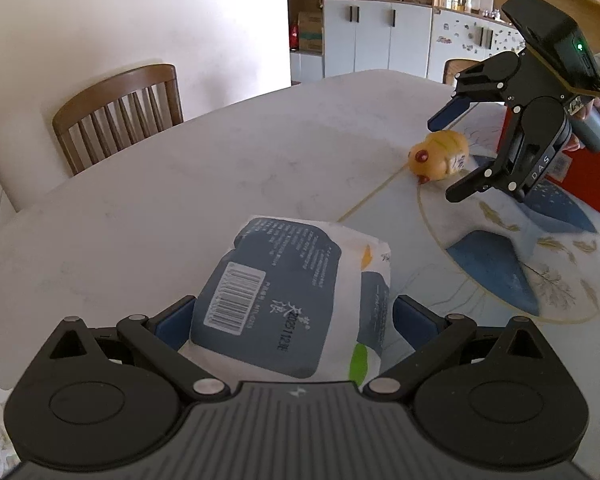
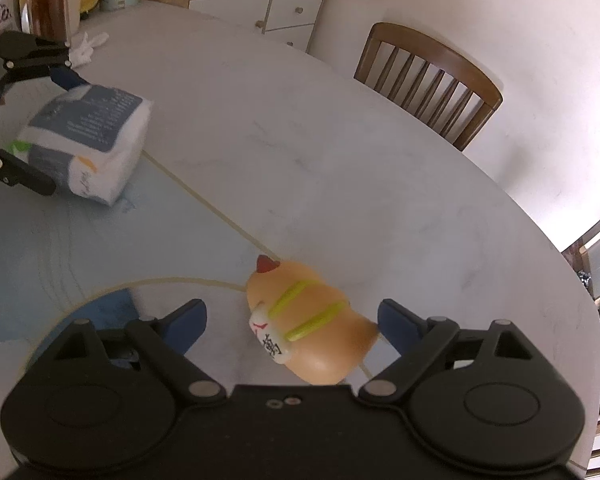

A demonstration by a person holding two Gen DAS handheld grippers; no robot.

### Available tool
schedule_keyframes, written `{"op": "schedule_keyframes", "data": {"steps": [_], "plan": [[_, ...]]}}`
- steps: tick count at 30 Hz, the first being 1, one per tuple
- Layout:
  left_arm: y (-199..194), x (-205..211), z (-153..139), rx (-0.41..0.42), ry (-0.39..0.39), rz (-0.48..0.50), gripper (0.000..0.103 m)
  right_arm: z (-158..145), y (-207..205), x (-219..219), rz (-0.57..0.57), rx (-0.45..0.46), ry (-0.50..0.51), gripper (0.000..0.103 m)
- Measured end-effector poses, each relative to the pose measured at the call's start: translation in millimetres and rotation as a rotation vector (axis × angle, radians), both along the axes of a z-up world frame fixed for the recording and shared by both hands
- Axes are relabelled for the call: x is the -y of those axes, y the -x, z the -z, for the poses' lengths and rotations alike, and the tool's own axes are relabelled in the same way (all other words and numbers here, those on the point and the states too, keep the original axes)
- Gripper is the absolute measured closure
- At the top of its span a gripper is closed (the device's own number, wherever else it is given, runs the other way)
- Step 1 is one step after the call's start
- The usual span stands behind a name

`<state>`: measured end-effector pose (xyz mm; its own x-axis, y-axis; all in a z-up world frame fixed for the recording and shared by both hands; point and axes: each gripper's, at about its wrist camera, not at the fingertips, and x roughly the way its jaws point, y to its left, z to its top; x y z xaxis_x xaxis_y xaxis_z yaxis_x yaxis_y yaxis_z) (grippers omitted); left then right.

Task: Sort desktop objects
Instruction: 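Grasp the wet-wipe pack with the left tool while the right grasps the yellow toy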

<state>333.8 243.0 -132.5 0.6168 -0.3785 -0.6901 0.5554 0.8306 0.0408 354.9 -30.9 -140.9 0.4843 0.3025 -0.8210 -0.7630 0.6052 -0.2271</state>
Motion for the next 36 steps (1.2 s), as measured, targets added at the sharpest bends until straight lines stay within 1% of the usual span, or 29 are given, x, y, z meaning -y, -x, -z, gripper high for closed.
{"op": "schedule_keyframes", "data": {"steps": [3,8,11,12,13,18,21,25,29,36], "plan": [[0,2,4,-0.005,-0.004,0.001,0.0,8,-2,0,0.008,0.01,0.023,0.013],[1,8,7,0.001,-0.026,-0.002,0.0,9,-5,0,0.019,0.024,0.021,0.021],[1,11,7,-0.005,-0.029,-0.007,0.0,8,-4,-1,0.013,0.036,0.033,0.032],[1,11,7,-0.005,-0.028,-0.012,0.0,8,-5,-1,0.013,0.041,0.036,0.038],[2,12,7,-0.007,-0.03,-0.016,0.0,8,-5,-1,0.015,0.05,0.043,0.039],[4,14,5,-0.002,-0.036,-0.034,0.001,9,1,-3,-0.009,0.079,0.068,0.042],[6,15,2,0.003,-0.039,-0.034,0.001,6,3,-3,-0.005,0.073,0.066,0.044],[9,18,-1,0.01,-0.05,-0.032,0.005,0,9,-3,-0.001,0.073,0.053,0.044],[11,19,-3,-0.001,-0.044,-0.036,0.01,-9,16,-2,0.009,0.065,0.025,0.045],[21,22,-14,-0.009,-0.023,-0.049,0.014,-28,32,7,0.023,0.055,-0.026,0.045]]}}
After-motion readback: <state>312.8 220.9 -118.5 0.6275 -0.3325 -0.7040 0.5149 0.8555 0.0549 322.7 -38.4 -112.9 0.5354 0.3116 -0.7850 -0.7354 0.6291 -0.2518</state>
